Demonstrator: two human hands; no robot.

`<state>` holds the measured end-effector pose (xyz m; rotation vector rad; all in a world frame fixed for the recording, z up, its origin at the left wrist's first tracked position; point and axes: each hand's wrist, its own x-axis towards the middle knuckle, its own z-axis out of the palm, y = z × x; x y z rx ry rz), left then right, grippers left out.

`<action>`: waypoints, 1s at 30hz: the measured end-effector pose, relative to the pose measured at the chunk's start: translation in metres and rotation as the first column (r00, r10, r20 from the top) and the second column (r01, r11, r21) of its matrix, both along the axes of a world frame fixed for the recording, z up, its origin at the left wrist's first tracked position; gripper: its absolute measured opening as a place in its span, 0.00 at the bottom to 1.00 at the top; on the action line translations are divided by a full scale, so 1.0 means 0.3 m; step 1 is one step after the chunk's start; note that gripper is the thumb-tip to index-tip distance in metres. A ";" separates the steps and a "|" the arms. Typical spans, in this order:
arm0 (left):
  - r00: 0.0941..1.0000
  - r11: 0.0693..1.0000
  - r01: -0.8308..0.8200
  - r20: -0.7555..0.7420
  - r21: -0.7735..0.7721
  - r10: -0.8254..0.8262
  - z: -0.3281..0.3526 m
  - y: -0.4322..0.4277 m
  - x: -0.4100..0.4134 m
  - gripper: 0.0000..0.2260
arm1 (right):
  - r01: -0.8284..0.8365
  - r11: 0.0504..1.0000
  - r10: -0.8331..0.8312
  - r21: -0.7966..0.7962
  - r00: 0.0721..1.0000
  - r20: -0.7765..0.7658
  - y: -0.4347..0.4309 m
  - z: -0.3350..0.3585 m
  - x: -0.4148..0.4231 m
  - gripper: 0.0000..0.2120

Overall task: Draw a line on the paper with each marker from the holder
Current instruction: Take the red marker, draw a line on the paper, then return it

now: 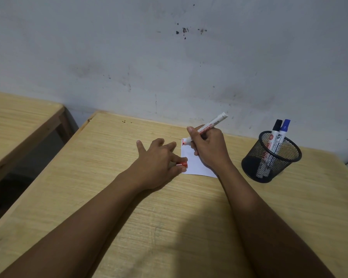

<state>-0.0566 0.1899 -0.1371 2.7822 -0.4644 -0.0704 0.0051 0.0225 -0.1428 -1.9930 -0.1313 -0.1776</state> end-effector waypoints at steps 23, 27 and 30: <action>0.949 0.855 0.098 0.307 -0.509 0.074 0.471 -0.149 -0.169 0.13 | -0.017 0.904 -0.088 0.428 0.971 0.224 -0.212 0.537 -0.406 0.18; 0.922 0.809 0.197 0.385 -0.554 0.039 0.561 -0.212 -0.238 0.14 | -0.040 0.901 -0.095 0.432 0.954 0.284 -0.254 0.626 -0.500 0.17; 0.896 0.799 0.266 0.443 -0.539 0.001 0.612 -0.252 -0.280 0.14 | -0.055 0.915 -0.081 0.400 0.945 0.316 -0.285 0.674 -0.560 0.16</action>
